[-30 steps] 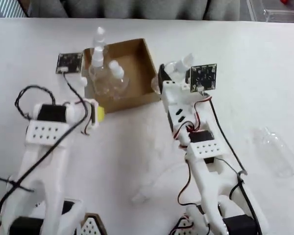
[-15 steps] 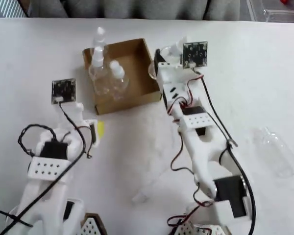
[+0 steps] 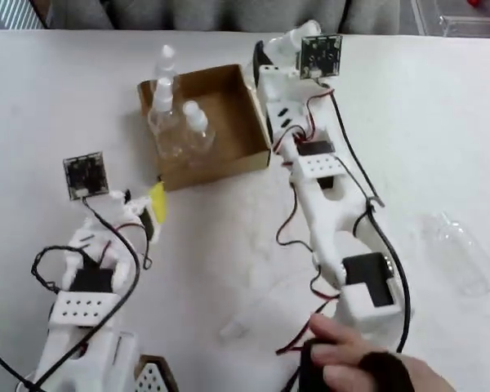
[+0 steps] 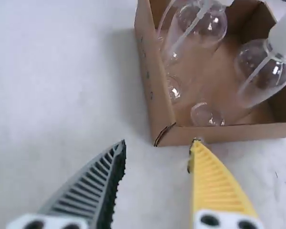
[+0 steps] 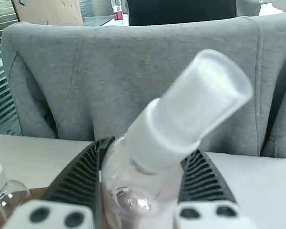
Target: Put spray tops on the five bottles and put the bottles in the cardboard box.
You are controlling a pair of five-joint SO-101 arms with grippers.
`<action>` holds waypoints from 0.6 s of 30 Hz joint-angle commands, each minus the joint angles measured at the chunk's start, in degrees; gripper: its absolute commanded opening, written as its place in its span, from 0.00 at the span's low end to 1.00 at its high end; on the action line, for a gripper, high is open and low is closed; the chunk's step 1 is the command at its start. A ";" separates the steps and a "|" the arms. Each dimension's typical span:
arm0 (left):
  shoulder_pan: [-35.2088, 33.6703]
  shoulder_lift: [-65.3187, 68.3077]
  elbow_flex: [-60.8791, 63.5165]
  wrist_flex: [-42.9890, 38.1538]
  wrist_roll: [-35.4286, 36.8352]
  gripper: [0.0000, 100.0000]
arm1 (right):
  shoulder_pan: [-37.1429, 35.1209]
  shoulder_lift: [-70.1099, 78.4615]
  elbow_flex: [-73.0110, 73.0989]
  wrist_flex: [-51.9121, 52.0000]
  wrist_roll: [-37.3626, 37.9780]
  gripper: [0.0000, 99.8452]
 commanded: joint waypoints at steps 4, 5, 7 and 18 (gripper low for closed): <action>-1.01 -1.63 -0.26 -3.69 0.44 0.21 | -1.45 8.13 -13.71 -1.10 -0.44 0.02; -1.01 -1.63 -0.26 -3.69 0.44 0.21 | -1.63 8.84 -14.59 -1.01 -0.44 0.02; -1.01 -1.63 -0.26 -3.69 0.35 0.21 | -1.80 9.01 -14.95 -1.01 -0.53 0.02; -0.92 -1.63 -0.26 -3.69 0.35 0.21 | -4.79 9.01 -14.95 8.40 -10.73 0.02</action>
